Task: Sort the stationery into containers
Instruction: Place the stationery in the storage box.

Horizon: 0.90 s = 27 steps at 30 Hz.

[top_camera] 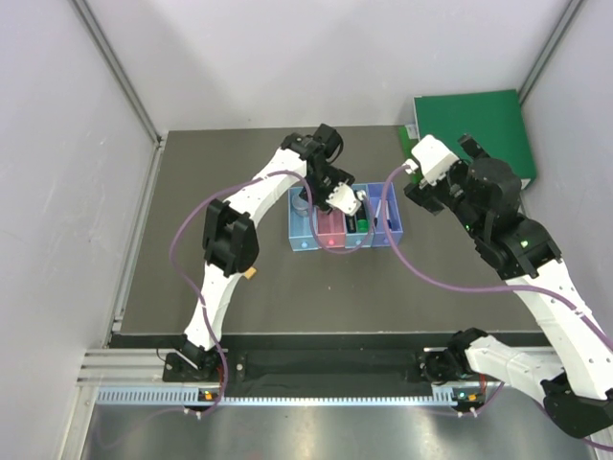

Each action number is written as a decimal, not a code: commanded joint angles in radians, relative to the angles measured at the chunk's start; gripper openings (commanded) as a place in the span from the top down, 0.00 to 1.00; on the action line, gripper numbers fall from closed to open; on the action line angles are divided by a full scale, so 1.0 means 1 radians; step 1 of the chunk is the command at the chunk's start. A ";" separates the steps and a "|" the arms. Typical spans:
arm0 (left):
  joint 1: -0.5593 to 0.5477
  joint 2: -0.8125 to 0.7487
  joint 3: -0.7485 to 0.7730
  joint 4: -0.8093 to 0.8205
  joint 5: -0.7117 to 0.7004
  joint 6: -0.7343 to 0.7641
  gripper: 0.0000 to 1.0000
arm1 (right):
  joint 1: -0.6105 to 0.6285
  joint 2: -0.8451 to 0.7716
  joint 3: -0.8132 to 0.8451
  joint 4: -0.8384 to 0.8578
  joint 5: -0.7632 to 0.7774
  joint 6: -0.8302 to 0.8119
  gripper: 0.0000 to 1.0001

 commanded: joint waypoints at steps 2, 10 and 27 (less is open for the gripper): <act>-0.008 -0.005 -0.017 0.062 -0.049 0.070 1.00 | -0.024 -0.022 0.000 0.036 -0.017 0.037 0.00; -0.034 -0.031 -0.139 0.162 -0.072 0.106 1.00 | -0.031 -0.022 -0.003 0.037 -0.022 0.043 0.00; -0.044 -0.095 -0.245 0.295 -0.093 0.043 0.59 | -0.039 -0.028 -0.001 0.036 -0.032 0.062 0.00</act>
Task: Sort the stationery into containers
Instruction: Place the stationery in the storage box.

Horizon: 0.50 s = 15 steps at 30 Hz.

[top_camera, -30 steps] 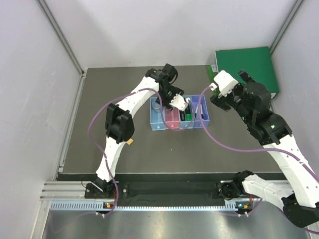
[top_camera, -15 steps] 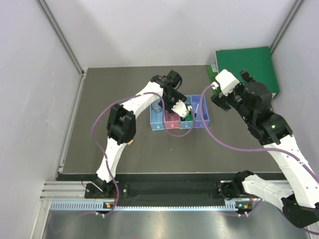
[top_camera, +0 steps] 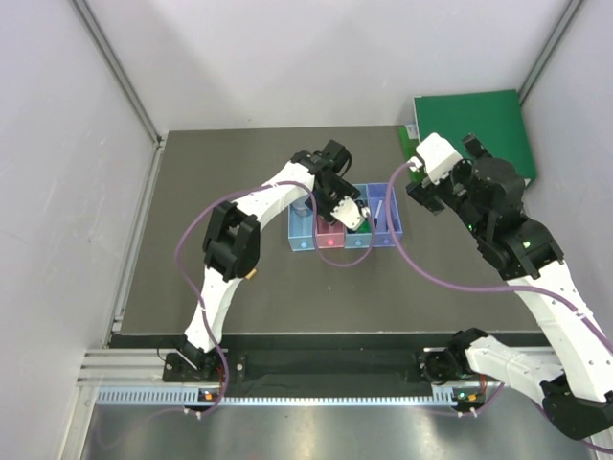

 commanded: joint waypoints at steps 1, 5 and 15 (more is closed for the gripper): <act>0.009 -0.064 -0.038 0.097 -0.002 -0.008 0.58 | -0.020 -0.024 0.001 0.033 -0.011 0.025 0.00; 0.009 -0.086 -0.049 0.125 0.001 -0.036 0.54 | -0.020 -0.024 0.008 0.031 -0.013 0.030 0.00; 0.010 -0.130 -0.063 0.195 -0.008 -0.074 0.51 | -0.031 -0.029 0.024 0.017 -0.025 0.047 0.00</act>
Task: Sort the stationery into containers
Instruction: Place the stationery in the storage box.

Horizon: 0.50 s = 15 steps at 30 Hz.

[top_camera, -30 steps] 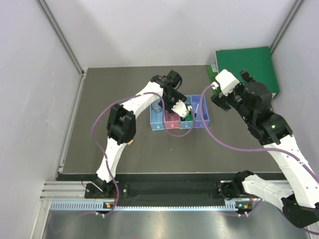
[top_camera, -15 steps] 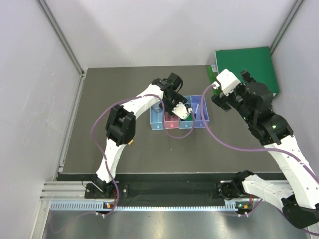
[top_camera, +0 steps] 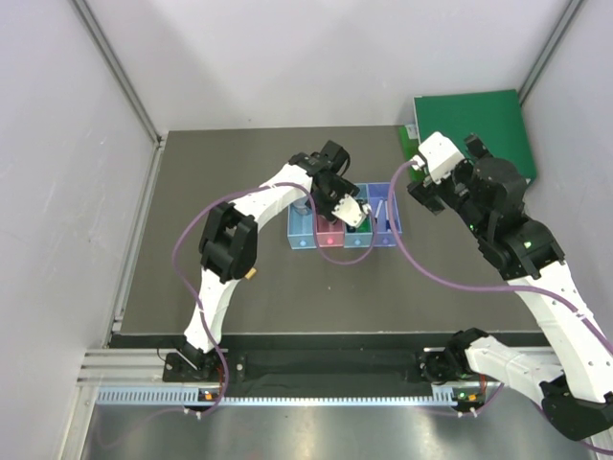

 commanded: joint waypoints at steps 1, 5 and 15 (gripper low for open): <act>0.011 -0.093 0.006 0.118 0.002 -0.007 0.51 | -0.022 -0.027 0.022 0.022 -0.018 0.028 0.00; 0.011 -0.111 0.004 0.118 0.009 -0.030 0.50 | -0.027 -0.027 0.025 0.024 -0.021 0.033 0.00; 0.008 -0.142 -0.026 0.014 0.065 -0.018 0.45 | -0.031 -0.025 0.030 0.022 -0.033 0.042 0.00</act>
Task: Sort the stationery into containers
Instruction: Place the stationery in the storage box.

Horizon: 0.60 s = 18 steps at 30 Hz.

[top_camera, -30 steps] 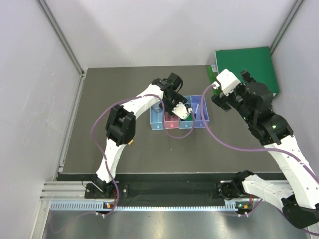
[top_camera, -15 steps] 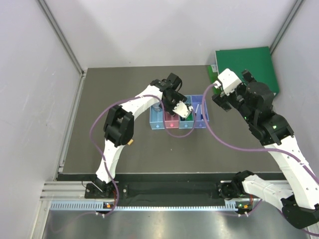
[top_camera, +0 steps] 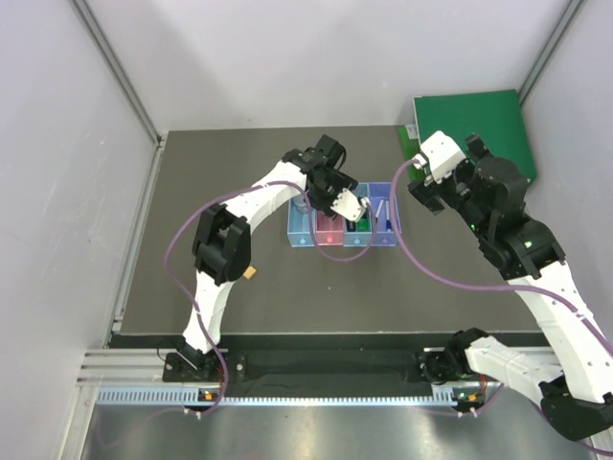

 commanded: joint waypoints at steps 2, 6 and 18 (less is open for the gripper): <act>0.001 -0.102 -0.036 -0.011 0.047 0.016 0.45 | -0.020 -0.025 0.031 0.021 -0.017 0.028 0.00; 0.003 -0.099 -0.048 -0.012 0.055 0.019 0.43 | -0.023 -0.025 0.037 0.017 -0.022 0.031 0.00; 0.001 -0.085 -0.051 -0.014 0.095 -0.011 0.01 | -0.032 -0.027 0.034 0.017 -0.026 0.038 0.00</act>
